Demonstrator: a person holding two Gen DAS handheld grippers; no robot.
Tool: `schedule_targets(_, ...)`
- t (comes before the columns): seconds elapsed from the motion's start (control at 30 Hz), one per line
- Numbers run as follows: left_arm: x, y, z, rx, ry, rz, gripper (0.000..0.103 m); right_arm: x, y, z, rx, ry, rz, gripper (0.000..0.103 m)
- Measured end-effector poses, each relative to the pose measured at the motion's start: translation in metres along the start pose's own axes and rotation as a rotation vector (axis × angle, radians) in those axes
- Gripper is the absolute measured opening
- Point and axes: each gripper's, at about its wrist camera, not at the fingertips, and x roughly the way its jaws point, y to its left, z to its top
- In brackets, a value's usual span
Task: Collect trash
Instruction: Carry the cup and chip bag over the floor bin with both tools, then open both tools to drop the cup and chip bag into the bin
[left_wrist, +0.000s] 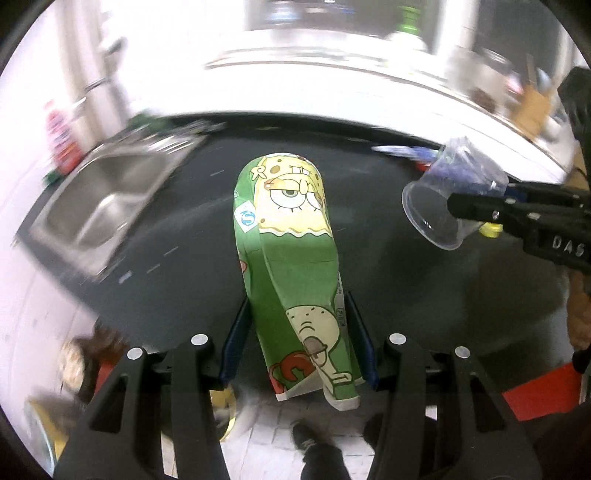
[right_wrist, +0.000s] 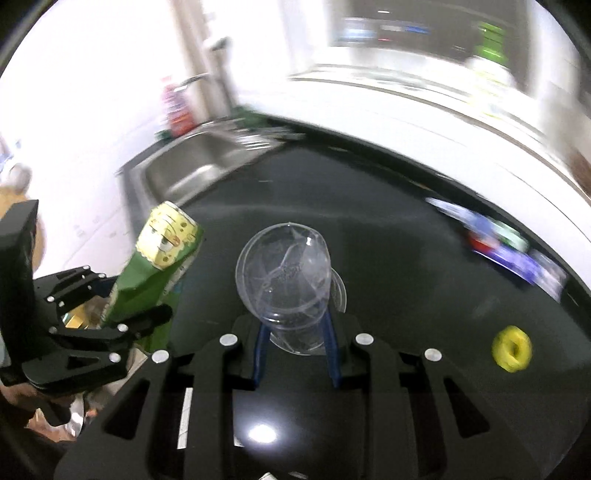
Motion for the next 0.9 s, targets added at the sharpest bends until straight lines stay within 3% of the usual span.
schedule_targets(0.27,-0.029,0.106,-0.079,-0.214,0.055,0.173,0.050,0.067,0.151,0.024,-0.215,0.104,0.222,0.026)
schedule_targets(0.5,-0.033,0.155,-0.135,-0.333,0.112,0.221,0.050,0.109,0.240,0.011,-0.314,0.237,0.336,0.026)
schedule_targets(0.67,-0.025,0.176,-0.158,-0.393,0.137,0.211,0.050,0.135,0.268,0.001,-0.311,0.333,0.372,0.027)
schedule_targets(0.9,-0.009,0.196,-0.165,-0.450,0.152,0.190,0.050,0.175,0.287,0.011,-0.264,0.420,0.368,0.027)
